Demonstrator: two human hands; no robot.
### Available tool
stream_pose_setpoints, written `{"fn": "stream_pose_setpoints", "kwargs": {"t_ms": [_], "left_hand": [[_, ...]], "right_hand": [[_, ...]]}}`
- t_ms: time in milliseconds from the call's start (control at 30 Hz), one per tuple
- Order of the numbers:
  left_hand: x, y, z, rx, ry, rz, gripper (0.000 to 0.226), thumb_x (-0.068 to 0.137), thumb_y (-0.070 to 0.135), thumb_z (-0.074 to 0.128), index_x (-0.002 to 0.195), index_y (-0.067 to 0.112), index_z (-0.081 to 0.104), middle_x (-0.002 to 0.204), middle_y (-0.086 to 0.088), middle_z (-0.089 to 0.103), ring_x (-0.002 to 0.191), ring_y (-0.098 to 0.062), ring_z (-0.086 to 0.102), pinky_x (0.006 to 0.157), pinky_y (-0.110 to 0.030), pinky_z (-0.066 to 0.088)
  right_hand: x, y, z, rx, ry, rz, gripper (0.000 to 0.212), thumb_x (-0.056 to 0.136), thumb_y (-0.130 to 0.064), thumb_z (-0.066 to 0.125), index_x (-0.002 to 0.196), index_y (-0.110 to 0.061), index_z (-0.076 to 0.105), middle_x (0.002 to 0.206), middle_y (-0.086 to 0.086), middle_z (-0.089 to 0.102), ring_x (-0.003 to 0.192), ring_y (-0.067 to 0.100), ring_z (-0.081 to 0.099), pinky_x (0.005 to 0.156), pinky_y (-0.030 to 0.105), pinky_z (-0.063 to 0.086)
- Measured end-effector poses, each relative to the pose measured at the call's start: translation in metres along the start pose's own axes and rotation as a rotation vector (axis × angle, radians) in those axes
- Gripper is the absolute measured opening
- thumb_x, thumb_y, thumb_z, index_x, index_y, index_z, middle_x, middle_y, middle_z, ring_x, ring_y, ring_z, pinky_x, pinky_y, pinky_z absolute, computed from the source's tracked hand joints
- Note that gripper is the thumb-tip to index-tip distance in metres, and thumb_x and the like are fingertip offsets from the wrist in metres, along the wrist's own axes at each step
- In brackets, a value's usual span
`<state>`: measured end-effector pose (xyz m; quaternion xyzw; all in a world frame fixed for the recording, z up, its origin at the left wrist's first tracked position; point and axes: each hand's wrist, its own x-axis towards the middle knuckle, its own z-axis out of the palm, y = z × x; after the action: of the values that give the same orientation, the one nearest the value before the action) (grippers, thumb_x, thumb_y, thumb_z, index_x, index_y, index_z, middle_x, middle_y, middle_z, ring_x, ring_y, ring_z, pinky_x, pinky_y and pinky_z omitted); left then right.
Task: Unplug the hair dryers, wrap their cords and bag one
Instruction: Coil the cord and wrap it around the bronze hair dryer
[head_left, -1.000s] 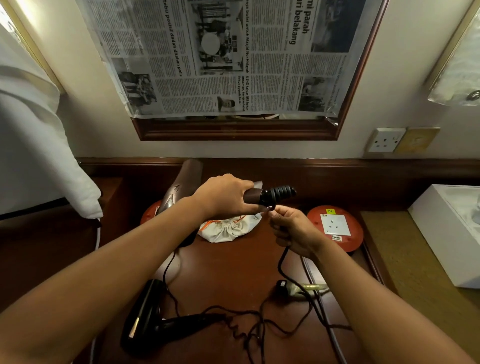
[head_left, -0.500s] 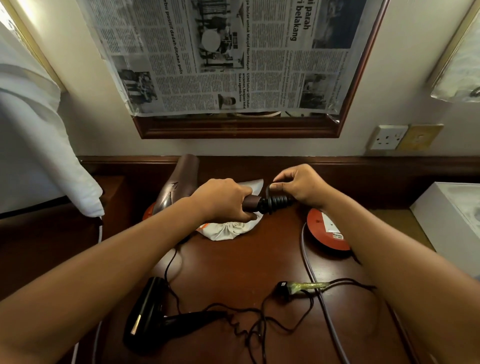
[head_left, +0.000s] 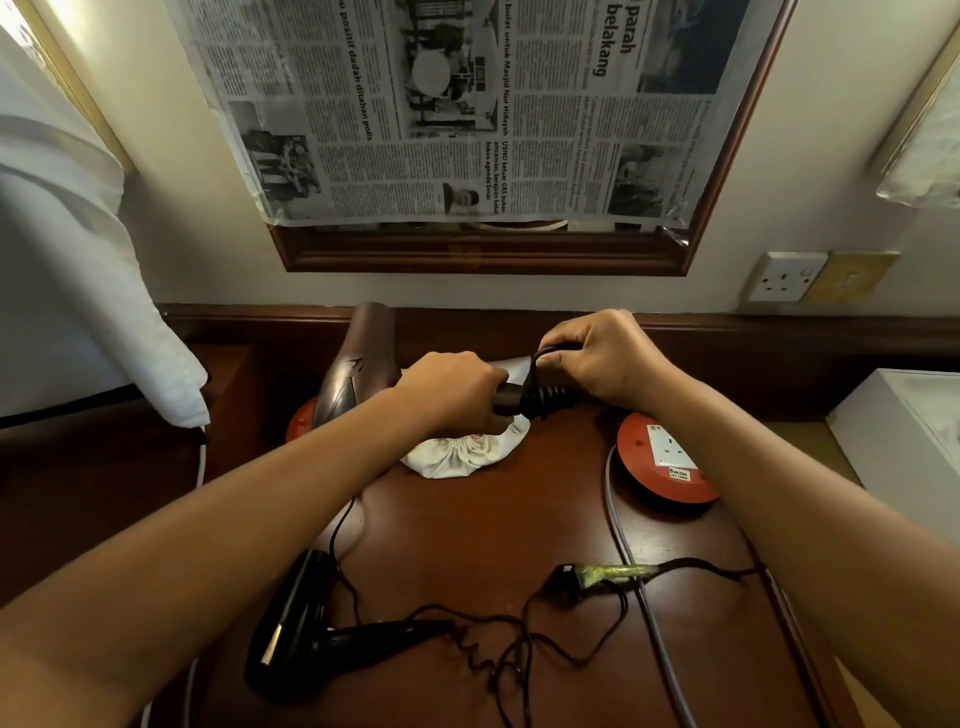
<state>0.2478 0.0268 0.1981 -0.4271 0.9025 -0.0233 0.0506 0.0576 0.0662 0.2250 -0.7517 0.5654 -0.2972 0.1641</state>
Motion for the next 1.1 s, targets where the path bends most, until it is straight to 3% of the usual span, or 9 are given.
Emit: {"fn": "stream_pose_setpoints", "kwargs": {"t_ms": [200,333,500,567,633,667,800,967,1100], "left_hand": [[0.003,-0.002,0.008,-0.021,0.033,-0.031,0.029,0.086,0.052,0.054,0.088,0.024,0.052,0.074,0.004,0.052,0.067,-0.019,0.054,0.059,-0.030,0.042],[0.007,-0.003,0.009,-0.042,0.014,-0.064,0.028,0.086,0.053,0.054,0.092,0.026,0.050,0.072,0.007,0.049,0.069,-0.018,0.056,0.060,-0.030,0.047],[0.010,-0.005,0.008,-0.027,0.028,-0.100,0.030,0.086,0.053,0.053,0.097,0.025,0.053,0.074,0.006,0.051,0.069,-0.018,0.055,0.057,-0.029,0.040],[0.011,-0.006,0.007,-0.028,0.034,-0.105,0.031,0.086,0.053,0.053,0.099,0.025,0.054,0.080,0.004,0.055,0.071,-0.019,0.055,0.058,-0.030,0.041],[0.011,-0.007,0.006,-0.034,0.032,-0.115,0.032,0.086,0.053,0.054,0.100,0.025,0.054,0.084,0.003,0.057,0.073,-0.019,0.055,0.059,-0.031,0.042],[0.011,-0.008,0.006,-0.035,0.029,-0.121,0.032,0.086,0.053,0.055,0.101,0.025,0.054,0.084,0.003,0.056,0.073,-0.019,0.054,0.060,-0.031,0.041],[0.008,-0.009,0.006,-0.023,0.026,-0.142,0.033,0.085,0.053,0.056,0.102,0.024,0.054,0.083,0.004,0.053,0.073,-0.018,0.052,0.059,-0.031,0.038],[0.006,-0.010,0.008,-0.085,0.044,-0.148,0.031,0.084,0.053,0.057,0.098,0.025,0.053,0.085,0.004,0.058,0.076,-0.018,0.057,0.062,-0.031,0.042],[0.005,-0.008,0.007,-0.113,0.064,-0.127,0.028,0.084,0.053,0.055,0.092,0.027,0.051,0.086,0.004,0.061,0.076,-0.019,0.058,0.063,-0.031,0.043]], "right_hand": [[-0.012,0.003,0.012,-0.017,0.031,-0.046,0.012,0.087,-0.014,0.065,0.095,-0.012,0.074,0.085,0.001,0.072,0.081,0.015,0.066,0.076,0.037,0.054],[-0.027,0.000,0.023,0.015,0.119,-0.043,0.013,0.089,-0.011,0.064,0.096,-0.013,0.074,0.081,0.003,0.071,0.074,0.014,0.065,0.068,0.037,0.055],[-0.045,-0.014,0.035,0.075,0.167,0.080,0.023,0.096,-0.011,0.051,0.107,-0.003,0.070,0.095,0.016,0.071,0.087,0.029,0.065,0.077,0.045,0.053],[-0.047,-0.017,0.039,0.155,0.124,0.192,0.029,0.099,-0.010,0.042,0.116,-0.003,0.065,0.094,0.009,0.067,0.086,0.022,0.060,0.077,0.035,0.051],[-0.049,-0.019,0.044,0.256,0.094,0.272,0.033,0.100,-0.008,0.037,0.123,-0.007,0.060,0.081,-0.006,0.055,0.072,0.008,0.050,0.065,0.022,0.042],[-0.051,-0.020,0.047,0.305,0.086,0.303,0.034,0.100,-0.006,0.036,0.124,-0.010,0.059,0.075,-0.008,0.051,0.065,0.007,0.046,0.060,0.021,0.038],[-0.062,-0.023,0.058,0.476,0.076,0.358,0.032,0.097,-0.004,0.039,0.119,-0.017,0.058,0.069,0.001,0.055,0.059,0.019,0.045,0.055,0.034,0.038],[-0.071,-0.023,0.070,0.555,0.071,0.409,0.013,0.097,-0.009,0.047,0.100,-0.015,0.058,0.070,0.003,0.062,0.053,0.011,0.053,0.052,0.023,0.043],[-0.078,-0.019,0.076,0.616,0.031,0.449,0.013,0.098,-0.012,0.048,0.095,-0.010,0.060,0.070,0.005,0.061,0.054,0.014,0.056,0.052,0.024,0.043]]}}
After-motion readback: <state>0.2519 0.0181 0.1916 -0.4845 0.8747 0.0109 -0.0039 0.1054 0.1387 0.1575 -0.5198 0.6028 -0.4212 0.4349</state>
